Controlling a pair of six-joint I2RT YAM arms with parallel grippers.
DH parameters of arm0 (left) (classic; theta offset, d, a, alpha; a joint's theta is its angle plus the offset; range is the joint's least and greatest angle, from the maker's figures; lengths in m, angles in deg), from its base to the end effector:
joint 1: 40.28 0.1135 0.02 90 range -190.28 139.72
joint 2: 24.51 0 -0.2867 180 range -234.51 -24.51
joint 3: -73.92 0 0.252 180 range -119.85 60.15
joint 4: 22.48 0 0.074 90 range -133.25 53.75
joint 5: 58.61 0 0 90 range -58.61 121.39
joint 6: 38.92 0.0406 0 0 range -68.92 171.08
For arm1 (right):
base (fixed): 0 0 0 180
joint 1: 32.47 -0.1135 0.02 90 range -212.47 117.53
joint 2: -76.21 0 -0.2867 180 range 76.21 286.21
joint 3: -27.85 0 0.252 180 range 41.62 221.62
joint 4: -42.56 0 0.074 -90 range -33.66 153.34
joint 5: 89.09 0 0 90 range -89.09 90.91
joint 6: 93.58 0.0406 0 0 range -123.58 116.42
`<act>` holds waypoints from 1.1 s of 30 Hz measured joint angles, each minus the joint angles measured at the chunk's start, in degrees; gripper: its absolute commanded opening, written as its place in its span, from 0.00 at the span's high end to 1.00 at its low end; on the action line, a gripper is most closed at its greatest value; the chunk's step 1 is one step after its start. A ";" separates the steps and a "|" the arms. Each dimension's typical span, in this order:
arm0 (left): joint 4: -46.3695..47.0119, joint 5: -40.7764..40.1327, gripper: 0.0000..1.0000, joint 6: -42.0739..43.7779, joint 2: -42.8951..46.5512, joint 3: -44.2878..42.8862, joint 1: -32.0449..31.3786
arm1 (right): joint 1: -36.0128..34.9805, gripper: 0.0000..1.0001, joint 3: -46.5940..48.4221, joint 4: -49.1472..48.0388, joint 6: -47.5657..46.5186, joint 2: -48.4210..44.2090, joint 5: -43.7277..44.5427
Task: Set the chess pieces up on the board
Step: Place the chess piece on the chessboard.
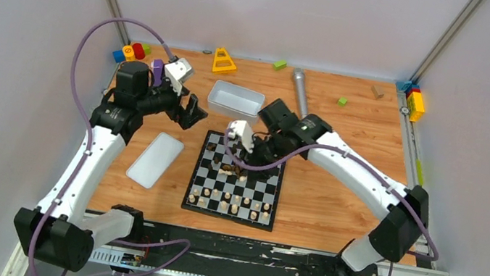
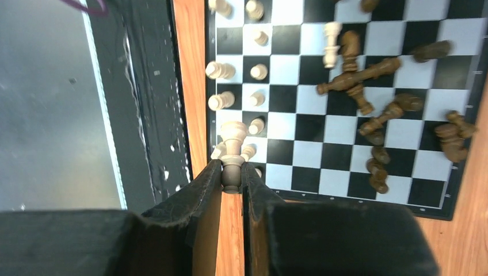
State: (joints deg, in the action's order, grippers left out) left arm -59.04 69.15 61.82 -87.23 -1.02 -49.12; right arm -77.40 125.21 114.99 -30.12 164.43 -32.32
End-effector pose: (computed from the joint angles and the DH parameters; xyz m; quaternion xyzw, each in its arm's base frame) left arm 0.2250 -0.0602 0.3779 0.3081 0.7537 -0.2634 0.5174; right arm 0.2026 0.2336 0.3437 -0.5981 0.7182 0.3100 0.1740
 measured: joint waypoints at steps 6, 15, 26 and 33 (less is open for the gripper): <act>-9.38 -8.74 0.00 0.72 1.53 -5.07 2.21 | -10.14 0.99 2.36 7.32 -4.07 8.55 11.41; -15.21 -13.70 0.00 0.28 1.49 -6.80 6.91 | -18.67 0.98 7.15 13.25 -6.38 18.60 21.84; -15.56 -13.75 0.00 0.07 3.04 -6.78 7.54 | -20.57 0.98 8.00 16.06 -6.86 23.47 26.36; -15.54 -13.68 0.00 0.07 3.91 -6.78 7.76 | -21.51 0.98 8.09 16.02 -6.80 24.68 26.53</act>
State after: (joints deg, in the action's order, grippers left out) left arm -74.58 55.47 61.89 -83.32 -7.80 -41.36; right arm -98.91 133.30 131.01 -36.92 189.11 -5.79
